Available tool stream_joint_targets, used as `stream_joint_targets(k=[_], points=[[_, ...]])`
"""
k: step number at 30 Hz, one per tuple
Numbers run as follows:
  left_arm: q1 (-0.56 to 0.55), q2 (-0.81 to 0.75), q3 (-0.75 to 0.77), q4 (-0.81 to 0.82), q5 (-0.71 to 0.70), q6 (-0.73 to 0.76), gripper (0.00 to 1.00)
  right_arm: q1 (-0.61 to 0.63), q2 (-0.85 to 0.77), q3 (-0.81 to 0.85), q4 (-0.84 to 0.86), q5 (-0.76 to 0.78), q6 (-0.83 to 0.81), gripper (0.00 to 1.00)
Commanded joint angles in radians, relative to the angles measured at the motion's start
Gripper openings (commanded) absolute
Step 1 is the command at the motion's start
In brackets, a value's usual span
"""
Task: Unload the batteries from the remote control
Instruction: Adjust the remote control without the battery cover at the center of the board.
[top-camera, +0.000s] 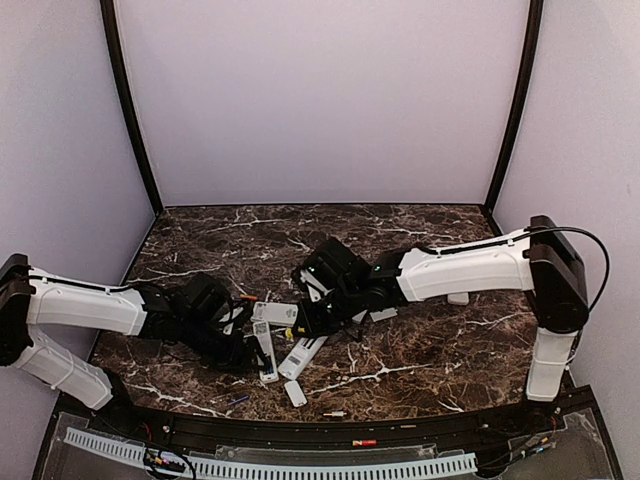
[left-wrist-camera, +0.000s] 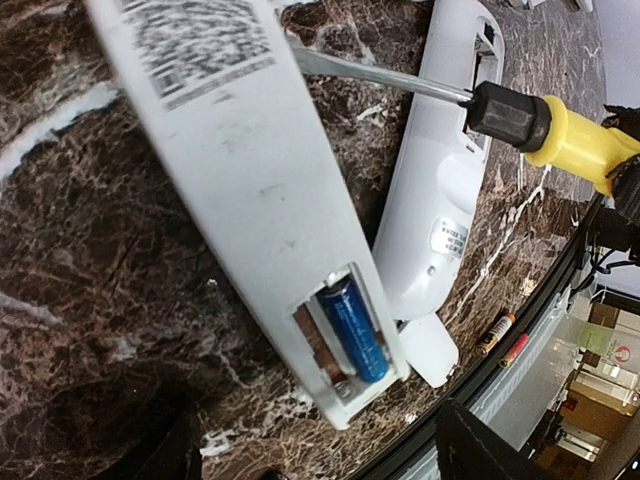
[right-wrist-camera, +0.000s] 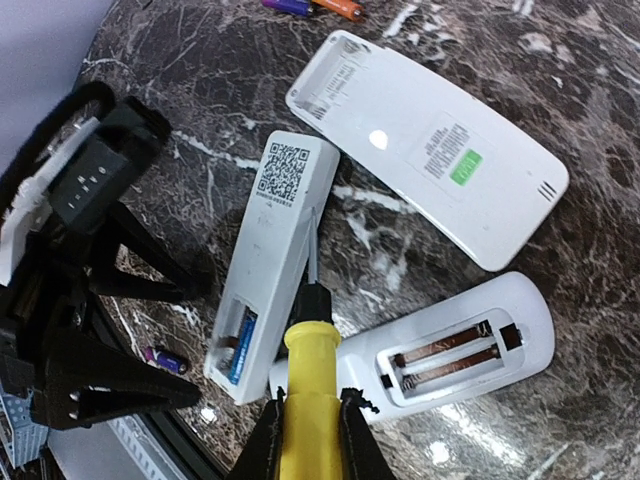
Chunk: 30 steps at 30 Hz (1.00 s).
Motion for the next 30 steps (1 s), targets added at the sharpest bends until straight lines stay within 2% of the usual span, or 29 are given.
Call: stream_joint_targets(k=[1, 5, 10, 15, 20, 24, 26, 30], points=[[0.003, 0.007, -0.021, 0.072, 0.054, -0.014, 0.79, 0.029, 0.061, 0.096, 0.042, -0.064, -0.069, 0.00], [0.004, -0.044, -0.020, 0.064, 0.025, -0.016, 0.79, 0.040, 0.089, 0.136, 0.044, -0.092, -0.098, 0.00], [0.007, -0.183, -0.016, -0.004, -0.063, -0.008, 0.80, 0.045, 0.085, 0.147, 0.054, -0.105, -0.118, 0.00], [0.058, -0.254, -0.018, -0.078, -0.119, -0.003, 0.82, 0.045, 0.035, 0.129, 0.017, -0.006, -0.117, 0.00], [0.122, -0.211, 0.016, -0.129, -0.187, 0.035, 0.84, 0.047, -0.053, 0.074, -0.046, 0.074, -0.124, 0.00], [0.174, -0.172, 0.039, -0.107, -0.217, 0.047, 0.84, 0.070, -0.107, 0.022, -0.100, 0.110, -0.118, 0.00], [0.183, -0.143, 0.059, -0.092, -0.218, 0.053, 0.82, 0.094, -0.125, 0.011, -0.128, 0.119, -0.111, 0.00], [0.184, -0.070, 0.101, -0.123, -0.251, 0.085, 0.72, 0.146, -0.134, 0.007, -0.173, 0.119, -0.101, 0.00]])
